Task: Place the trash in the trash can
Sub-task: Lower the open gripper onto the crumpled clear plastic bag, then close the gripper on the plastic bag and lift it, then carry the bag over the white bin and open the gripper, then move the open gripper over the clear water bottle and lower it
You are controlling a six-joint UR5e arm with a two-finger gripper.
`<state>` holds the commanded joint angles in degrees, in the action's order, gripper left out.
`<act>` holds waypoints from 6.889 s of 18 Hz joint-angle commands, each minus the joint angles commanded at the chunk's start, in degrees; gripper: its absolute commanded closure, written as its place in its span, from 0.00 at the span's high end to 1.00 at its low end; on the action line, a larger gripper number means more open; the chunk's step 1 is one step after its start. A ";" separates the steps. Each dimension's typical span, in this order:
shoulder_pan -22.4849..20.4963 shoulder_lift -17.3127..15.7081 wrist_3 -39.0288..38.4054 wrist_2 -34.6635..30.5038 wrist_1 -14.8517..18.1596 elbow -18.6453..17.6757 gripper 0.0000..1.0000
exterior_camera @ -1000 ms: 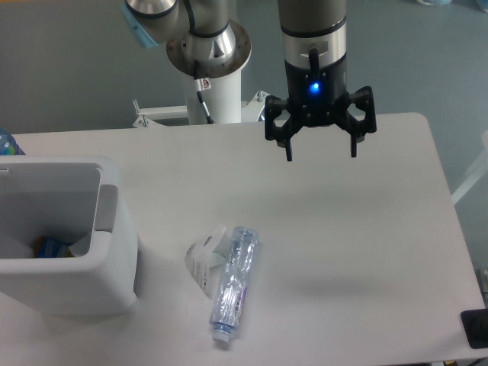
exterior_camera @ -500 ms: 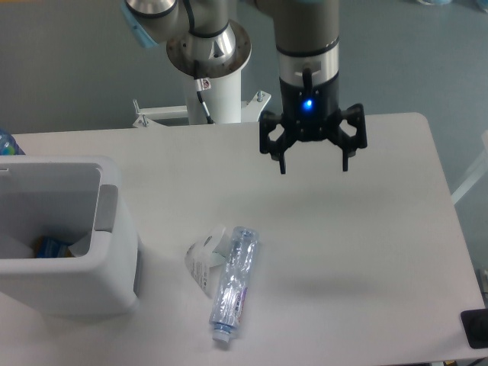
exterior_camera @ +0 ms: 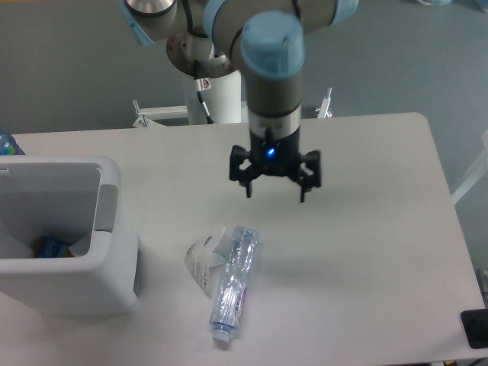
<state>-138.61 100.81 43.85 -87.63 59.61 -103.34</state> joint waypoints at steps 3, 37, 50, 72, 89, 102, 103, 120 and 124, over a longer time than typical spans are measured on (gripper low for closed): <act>0.88 1.66 -0.25 0.88 -3.88 -2.74 1.00; 9.58 7.39 -10.45 2.20 -6.26 -1.25 0.00; 1.42 0.70 -10.36 21.96 -6.43 8.40 0.00; 14.06 -14.07 -34.71 31.81 -6.34 10.70 0.00; 14.52 -10.28 -33.74 27.17 -6.61 10.97 1.00; -1.84 7.63 -36.02 13.65 -7.49 21.06 1.00; -1.84 9.04 -35.94 12.93 -7.49 22.21 1.00; -0.35 20.82 -20.03 9.58 -8.19 25.11 1.00; 2.63 23.99 -20.64 9.58 -9.85 25.73 1.00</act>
<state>-135.98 124.80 23.20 -78.05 49.75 -77.61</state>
